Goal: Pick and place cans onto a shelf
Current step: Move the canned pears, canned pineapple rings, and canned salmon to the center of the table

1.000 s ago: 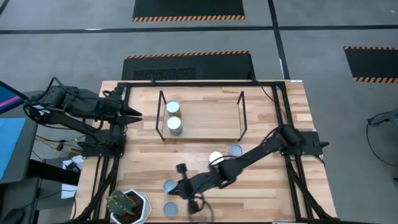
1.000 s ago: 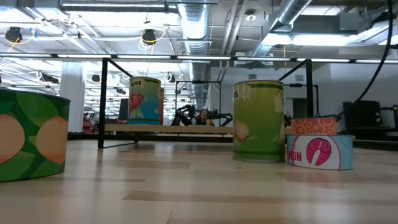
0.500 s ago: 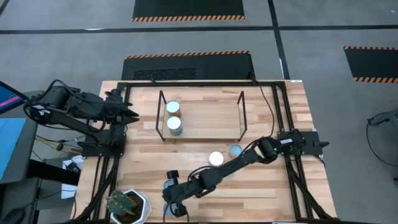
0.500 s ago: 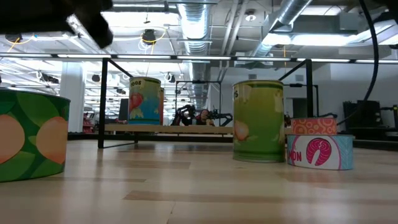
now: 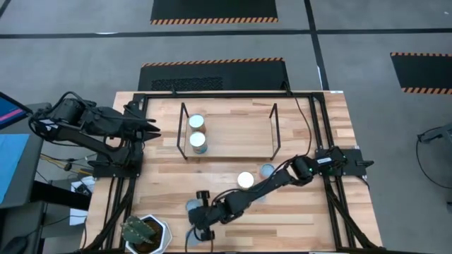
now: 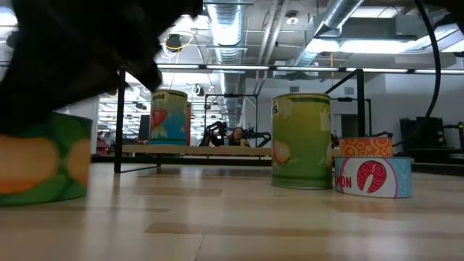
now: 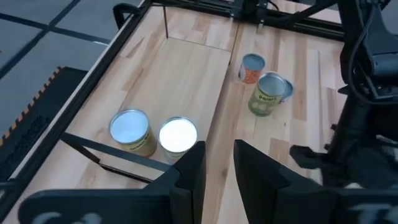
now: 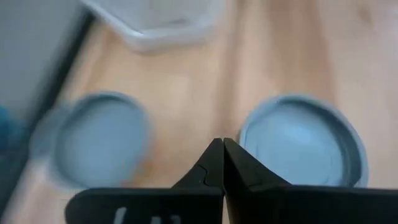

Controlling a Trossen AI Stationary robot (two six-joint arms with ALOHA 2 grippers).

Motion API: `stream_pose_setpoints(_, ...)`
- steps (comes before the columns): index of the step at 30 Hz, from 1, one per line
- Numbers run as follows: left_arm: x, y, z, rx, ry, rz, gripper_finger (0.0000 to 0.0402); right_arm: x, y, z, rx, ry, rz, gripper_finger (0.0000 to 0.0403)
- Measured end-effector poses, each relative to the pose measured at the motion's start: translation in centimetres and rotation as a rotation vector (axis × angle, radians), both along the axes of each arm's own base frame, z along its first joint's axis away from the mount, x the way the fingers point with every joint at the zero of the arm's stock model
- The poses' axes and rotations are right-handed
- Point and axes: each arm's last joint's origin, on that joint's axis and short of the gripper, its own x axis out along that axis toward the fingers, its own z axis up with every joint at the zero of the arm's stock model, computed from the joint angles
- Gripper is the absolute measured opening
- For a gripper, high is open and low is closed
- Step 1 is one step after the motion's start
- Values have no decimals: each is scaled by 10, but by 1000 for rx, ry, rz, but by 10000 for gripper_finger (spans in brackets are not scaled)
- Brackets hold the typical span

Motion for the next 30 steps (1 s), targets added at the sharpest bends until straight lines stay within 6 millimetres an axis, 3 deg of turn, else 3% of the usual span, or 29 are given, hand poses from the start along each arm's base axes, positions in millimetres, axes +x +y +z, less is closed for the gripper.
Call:
stream_pose_setpoints(5, 0, 1, 0, 15, -4, 17, 70, 6, -10, 10, 7, -49, -27, 17)
stream_pose_setpoints(12, 0, 1, 0, 32, 0, 35, 70, -5, 23, 39, 161, -121, 222, 21)
stream_pose_setpoints(19, 0, 2, 0, 47, -3, 52, 70, -10, 52, 16, 192, -137, 210, 11)
stream_pose_setpoints(30, 0, 2, 0, 40, -5, 58, 70, -12, 51, 8, 212, -91, 142, 15)
